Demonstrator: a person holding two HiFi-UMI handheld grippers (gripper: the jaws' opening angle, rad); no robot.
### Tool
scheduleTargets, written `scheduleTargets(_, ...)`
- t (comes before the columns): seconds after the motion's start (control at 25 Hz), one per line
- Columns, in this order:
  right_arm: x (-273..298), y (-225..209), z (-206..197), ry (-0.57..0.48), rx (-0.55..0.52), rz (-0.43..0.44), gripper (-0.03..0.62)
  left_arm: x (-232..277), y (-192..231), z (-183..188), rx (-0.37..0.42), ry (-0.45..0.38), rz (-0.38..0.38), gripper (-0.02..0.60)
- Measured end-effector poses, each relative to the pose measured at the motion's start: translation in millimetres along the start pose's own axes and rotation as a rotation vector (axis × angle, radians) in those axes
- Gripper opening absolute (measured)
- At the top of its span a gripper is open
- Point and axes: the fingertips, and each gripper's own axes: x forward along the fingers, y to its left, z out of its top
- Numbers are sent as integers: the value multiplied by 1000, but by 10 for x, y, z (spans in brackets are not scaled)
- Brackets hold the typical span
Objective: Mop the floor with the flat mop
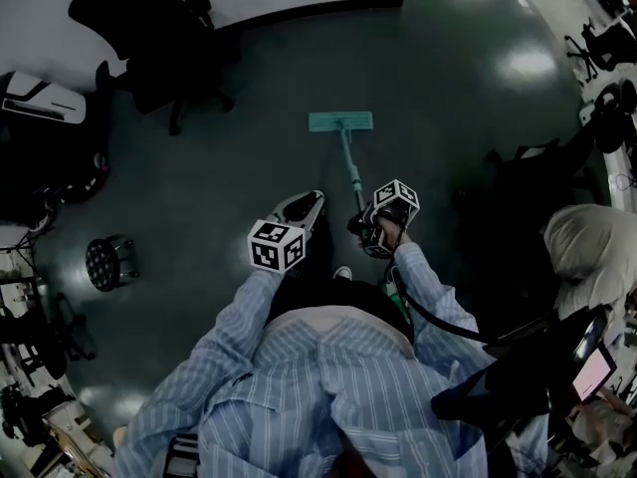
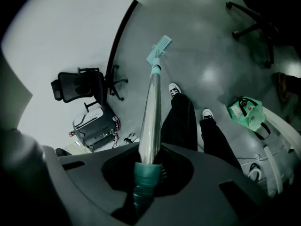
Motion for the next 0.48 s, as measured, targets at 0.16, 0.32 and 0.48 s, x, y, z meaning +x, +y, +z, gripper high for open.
scheduleTargets(0.16,85,-314,-442,9,-6,-10,41,-269,-255,-269,10,5,1,69)
scheduleTargets(0.32,110,-506,-775,8,9,16,41,-491,-430,-467,12,5,16,69)
scheduleTargets(0.48,100,-684,-1026,2,10,25,41,-670,-547,-633,-3,0,27,69)
